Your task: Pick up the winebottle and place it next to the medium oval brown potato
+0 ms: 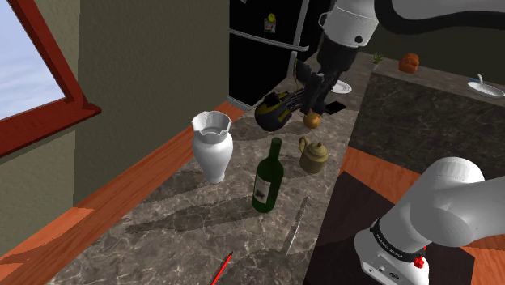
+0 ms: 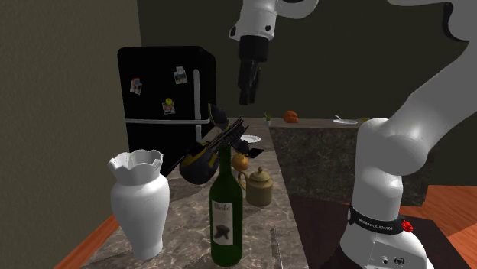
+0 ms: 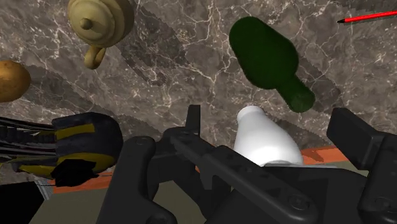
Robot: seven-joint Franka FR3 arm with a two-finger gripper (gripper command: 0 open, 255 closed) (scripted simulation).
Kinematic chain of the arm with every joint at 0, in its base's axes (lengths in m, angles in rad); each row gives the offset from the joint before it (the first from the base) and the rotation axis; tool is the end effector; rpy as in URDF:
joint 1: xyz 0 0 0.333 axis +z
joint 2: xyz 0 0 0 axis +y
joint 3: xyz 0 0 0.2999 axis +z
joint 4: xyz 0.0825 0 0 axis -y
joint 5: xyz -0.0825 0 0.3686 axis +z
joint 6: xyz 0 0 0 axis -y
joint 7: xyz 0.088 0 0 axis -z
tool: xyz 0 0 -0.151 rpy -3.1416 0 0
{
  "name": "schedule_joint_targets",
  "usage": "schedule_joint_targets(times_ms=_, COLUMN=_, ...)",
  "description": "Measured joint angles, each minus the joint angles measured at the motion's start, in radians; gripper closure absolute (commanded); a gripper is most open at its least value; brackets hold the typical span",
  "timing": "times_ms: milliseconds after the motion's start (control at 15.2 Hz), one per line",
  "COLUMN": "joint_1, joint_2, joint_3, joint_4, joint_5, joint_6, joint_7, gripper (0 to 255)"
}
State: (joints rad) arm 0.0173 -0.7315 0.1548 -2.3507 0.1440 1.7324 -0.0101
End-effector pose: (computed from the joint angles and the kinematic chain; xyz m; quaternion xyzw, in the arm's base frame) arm 0.3307 0.0846 0.5321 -0.9961 -0.0664 -0.0524 0.0233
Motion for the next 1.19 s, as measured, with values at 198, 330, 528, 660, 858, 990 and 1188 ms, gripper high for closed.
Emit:
schedule_joint_targets(times_ms=198, joint_1=0.01, joint_2=0.053, joint_3=0.062, joint_4=-0.024, joint_5=0.007, joint_6=0.055, joint_7=0.049, gripper=0)
schedule_joint_targets(times_ms=330, joint_1=0.018, joint_2=0.095, joint_3=0.11, joint_4=-0.027, joint_5=0.013, joint_6=0.085, joint_7=0.092, gripper=0)
schedule_joint_targets(times_ms=528, joint_1=0.024, joint_2=0.165, joint_3=0.173, joint_4=-0.03, joint_5=0.012, joint_6=0.135, joint_7=0.148, gripper=0)
schedule_joint_targets(times_ms=660, joint_1=0.024, joint_2=0.19, joint_3=0.19, joint_4=-0.045, joint_5=0.011, joint_6=0.169, joint_7=0.161, gripper=0)
schedule_joint_targets(times_ms=858, joint_1=0.026, joint_2=0.2, joint_3=0.201, joint_4=-0.077, joint_5=0.015, joint_6=0.21, joint_7=0.166, gripper=0)
schedule_joint_targets(times_ms=990, joint_1=0.026, joint_2=0.212, joint_3=0.206, joint_4=-0.097, joint_5=0.015, joint_6=0.242, joint_7=0.167, gripper=0)
schedule_joint_targets(times_ms=1188, joint_1=0.027, joint_2=0.212, joint_3=0.207, joint_4=-0.116, joint_5=0.017, joint_6=0.261, joint_7=0.166, gripper=0)
